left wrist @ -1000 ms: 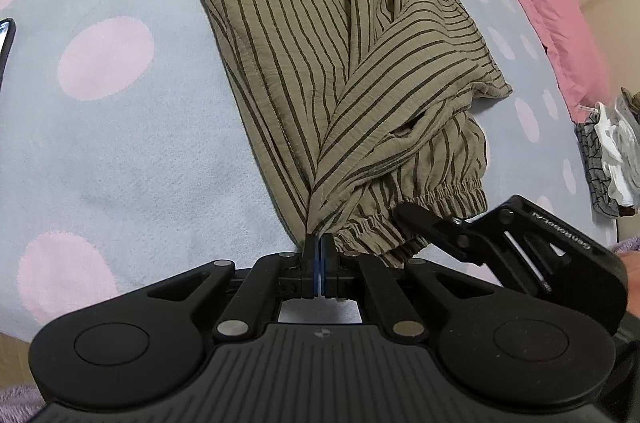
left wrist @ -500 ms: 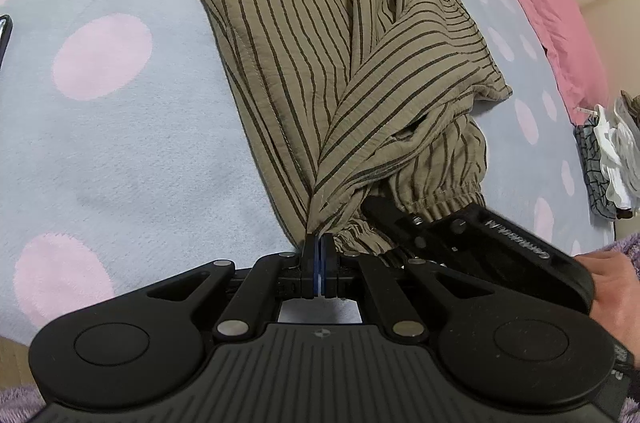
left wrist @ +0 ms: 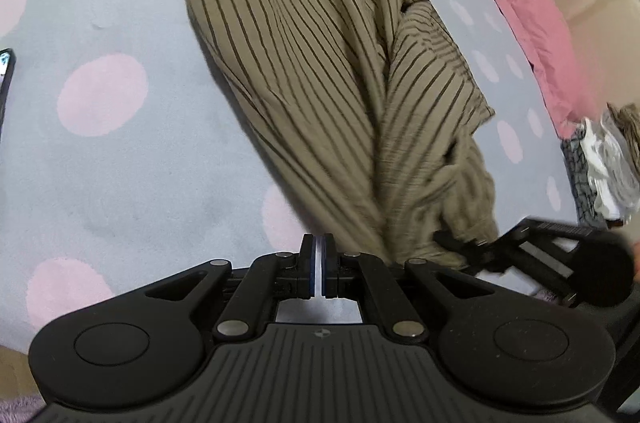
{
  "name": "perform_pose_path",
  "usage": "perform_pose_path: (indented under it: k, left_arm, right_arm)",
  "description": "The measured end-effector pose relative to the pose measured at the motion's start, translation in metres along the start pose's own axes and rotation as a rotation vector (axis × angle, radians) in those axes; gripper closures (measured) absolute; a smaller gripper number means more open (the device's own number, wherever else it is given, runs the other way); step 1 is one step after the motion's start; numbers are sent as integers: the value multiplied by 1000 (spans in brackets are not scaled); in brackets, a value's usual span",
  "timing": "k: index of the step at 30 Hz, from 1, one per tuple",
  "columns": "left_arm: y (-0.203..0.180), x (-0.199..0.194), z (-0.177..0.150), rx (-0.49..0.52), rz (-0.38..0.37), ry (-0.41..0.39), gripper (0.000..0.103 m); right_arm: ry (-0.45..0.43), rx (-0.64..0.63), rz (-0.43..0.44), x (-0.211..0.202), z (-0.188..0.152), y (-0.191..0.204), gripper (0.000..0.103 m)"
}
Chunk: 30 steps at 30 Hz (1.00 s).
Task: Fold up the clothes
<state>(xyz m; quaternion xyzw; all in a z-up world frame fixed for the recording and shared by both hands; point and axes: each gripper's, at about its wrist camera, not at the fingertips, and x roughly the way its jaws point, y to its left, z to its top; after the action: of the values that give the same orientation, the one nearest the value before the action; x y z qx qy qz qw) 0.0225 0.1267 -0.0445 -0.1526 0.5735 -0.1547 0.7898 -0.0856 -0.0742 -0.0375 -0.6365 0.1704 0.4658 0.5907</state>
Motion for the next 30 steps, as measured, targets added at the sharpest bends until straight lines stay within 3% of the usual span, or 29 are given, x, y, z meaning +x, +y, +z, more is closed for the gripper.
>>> perform_pose_path:
  k: [6, 10, 13, 19, 24, 27, 29, 30]
  left_arm:
    - [-15, 0, -1, 62, -3, 15, 103]
    - [-25, 0, -1, 92, -9, 18, 103]
    - [-32, 3, 0, 110, -10, 28, 103]
    - [-47, 11, 1, 150, -5, 52, 103]
    - [-54, 18, 3, 172, 20, 61, 103]
    - [-50, 22, 4, 158, 45, 52, 84]
    - [-46, 28, 6, 132, 65, 31, 62]
    - [-44, 30, 8, 113, 71, 17, 59]
  right_arm:
    - [86, -155, 91, -24, -56, 5, 81]
    - [147, -233, 199, -40, -99, 13, 81]
    - [207, -237, 274, -48, -130, 19, 81]
    - [331, -234, 343, -60, -191, 38, 81]
    - [336, -163, 315, -58, -222, 51, 81]
    - [303, -119, 282, -54, -228, 60, 80]
    - [285, -124, 259, -56, -231, 68, 77]
    - [277, -129, 248, -57, -233, 72, 76]
